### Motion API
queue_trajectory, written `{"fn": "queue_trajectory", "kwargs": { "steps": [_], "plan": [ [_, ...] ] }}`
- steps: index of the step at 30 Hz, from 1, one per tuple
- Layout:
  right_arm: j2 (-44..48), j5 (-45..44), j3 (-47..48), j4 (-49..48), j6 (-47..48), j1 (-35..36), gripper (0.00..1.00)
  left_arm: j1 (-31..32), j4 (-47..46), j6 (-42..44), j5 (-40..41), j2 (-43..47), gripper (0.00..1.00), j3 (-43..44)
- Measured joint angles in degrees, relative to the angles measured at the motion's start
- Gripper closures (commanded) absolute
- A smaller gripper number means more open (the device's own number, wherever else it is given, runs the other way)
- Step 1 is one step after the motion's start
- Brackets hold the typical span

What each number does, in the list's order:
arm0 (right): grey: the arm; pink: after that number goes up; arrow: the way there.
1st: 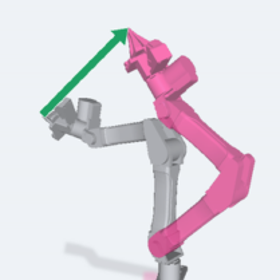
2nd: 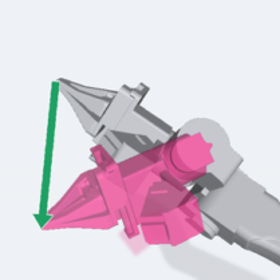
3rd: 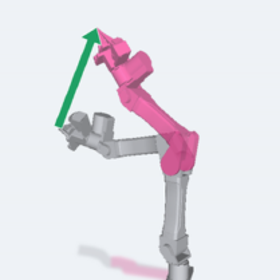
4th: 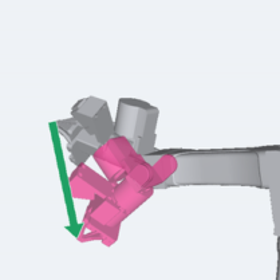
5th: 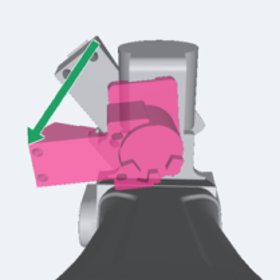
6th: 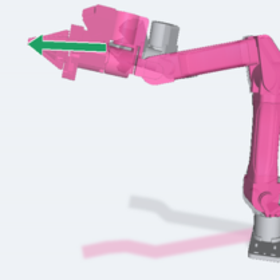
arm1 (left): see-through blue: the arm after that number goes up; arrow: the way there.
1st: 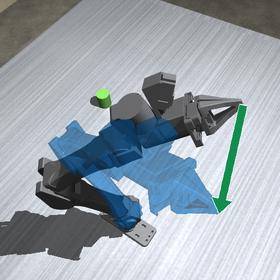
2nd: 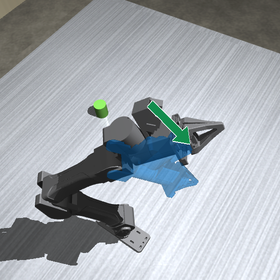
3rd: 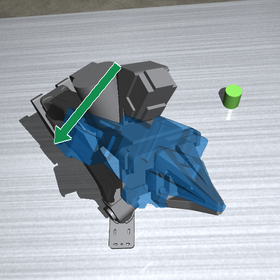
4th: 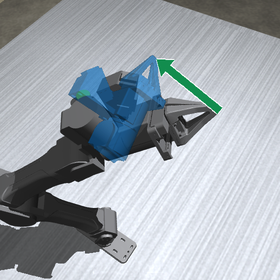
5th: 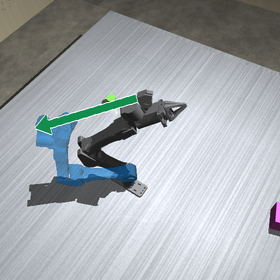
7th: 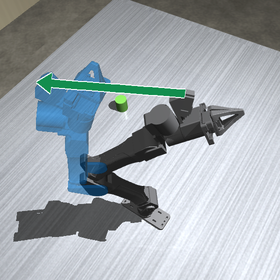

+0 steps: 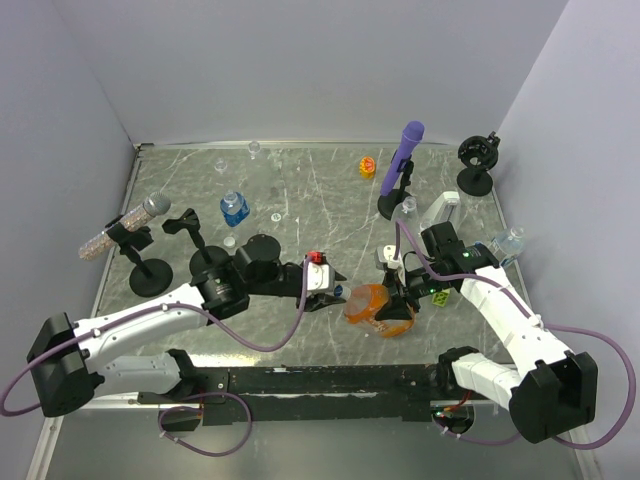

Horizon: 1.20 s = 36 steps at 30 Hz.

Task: Unscrew the bottle caps
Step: Unscrew the bottle cap from the plastic bottle, then place the bottle cap at the center of the board.

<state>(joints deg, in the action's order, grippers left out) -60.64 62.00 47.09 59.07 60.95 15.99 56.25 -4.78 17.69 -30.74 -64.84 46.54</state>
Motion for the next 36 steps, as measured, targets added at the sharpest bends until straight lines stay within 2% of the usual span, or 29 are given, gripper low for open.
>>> {"fn": "queue_trajectory", "kwargs": {
  "steps": [2, 4, 9, 13, 17, 21, 26, 31, 36],
  "plan": [
    [0.0, 0.0, 0.0, -0.1, -0.1, 0.0, 0.80, -0.2, 0.6, 0.2, -0.8, -0.3, 0.69, 0.4],
    [0.0, -0.3, 0.0, -0.2, 0.0, 0.0, 0.80, -0.3, 1.4, 0.0, -1.6, -0.5, 0.73, 0.7],
    [0.0, -0.1, 0.0, -0.3, 0.0, 0.0, 0.80, -0.7, 2.9, -1.5, -2.5, -0.7, 0.92, 1.5],
    [0.0, 0.2, 0.0, -0.3, 0.0, 0.2, 0.80, -0.9, 4.1, -7.4, -2.3, -0.7, 0.99, 2.5],
    [0.0, 1.7, 0.0, -0.3, 0.1, 0.3, 0.80, -1.1, 8.6, -23.3, 0.6, -1.2, 0.99, 5.9],
    [0.0, 1.9, 0.0, 0.0, 0.3, 0.1, 0.80, -1.7, 18.1, -42.9, 4.0, -5.2, 0.99, 12.6],
    [0.0, 0.2, 0.0, 0.5, 0.2, 0.2, 0.80, -2.0, 21.4, -59.4, 8.6, -5.8, 0.99, 12.9],
    [0.0, 0.2, 0.0, 0.0, 0.2, 0.2, 0.80, -2.0, 23.6, -66.6, 11.9, -4.5, 0.99, 12.9],
    [0.0, 0.2, 0.0, 0.0, 0.2, 0.2, 0.80, -2.2, 25.3, -69.5, 15.3, -2.9, 0.99, 12.9]
  ]
}}
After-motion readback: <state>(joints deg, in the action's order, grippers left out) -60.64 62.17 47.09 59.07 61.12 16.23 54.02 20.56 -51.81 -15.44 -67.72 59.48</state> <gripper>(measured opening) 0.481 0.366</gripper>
